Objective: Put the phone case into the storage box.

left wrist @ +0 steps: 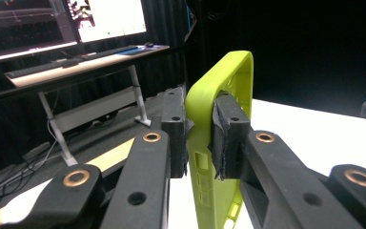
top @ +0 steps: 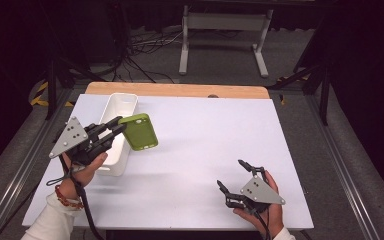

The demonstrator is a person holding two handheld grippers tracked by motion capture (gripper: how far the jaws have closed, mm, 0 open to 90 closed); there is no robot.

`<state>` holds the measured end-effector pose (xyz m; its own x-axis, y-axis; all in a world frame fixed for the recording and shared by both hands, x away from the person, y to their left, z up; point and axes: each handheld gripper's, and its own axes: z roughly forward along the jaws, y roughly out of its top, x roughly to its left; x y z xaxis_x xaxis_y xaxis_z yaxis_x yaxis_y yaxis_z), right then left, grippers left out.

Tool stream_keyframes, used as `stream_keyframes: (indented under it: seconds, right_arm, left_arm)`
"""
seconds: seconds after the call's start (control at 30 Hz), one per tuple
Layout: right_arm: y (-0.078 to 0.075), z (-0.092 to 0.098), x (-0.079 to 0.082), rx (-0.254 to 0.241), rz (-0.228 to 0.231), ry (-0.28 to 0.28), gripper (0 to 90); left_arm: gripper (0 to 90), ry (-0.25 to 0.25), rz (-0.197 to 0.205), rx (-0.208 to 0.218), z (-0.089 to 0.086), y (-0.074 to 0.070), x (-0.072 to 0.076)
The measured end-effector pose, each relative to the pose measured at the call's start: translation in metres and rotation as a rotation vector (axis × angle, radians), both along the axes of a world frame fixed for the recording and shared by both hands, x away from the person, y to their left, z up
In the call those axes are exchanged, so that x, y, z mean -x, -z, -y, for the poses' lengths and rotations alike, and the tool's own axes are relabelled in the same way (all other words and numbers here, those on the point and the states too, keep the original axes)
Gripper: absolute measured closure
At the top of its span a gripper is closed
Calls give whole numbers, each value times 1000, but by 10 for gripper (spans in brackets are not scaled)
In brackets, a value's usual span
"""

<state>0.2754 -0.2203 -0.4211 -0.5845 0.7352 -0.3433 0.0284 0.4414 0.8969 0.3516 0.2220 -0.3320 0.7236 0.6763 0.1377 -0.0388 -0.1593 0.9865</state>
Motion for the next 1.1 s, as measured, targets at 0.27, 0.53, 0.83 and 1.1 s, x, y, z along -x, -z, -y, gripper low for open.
stream_keyframes:
  seconds: [0.27, 0.53, 0.83, 1.1]
  right_arm:
    - [0, 1, 0, -1, 0, 3, 152]
    - [1, 2, -2, -1, -6, 6, 150]
    - [1, 1, -2, 3, -4, 5, 147]
    - [1, 1, -2, 5, -4, 5, 147]
  left_arm:
    - [776, -22, 12, 7, -15, -6, 2]
    - [776, -49, 14, 15, -25, -6, 1]
    - [776, -81, 21, 19, -38, -8, -1]
    - [775, -116, 25, 23, -51, -8, -3]
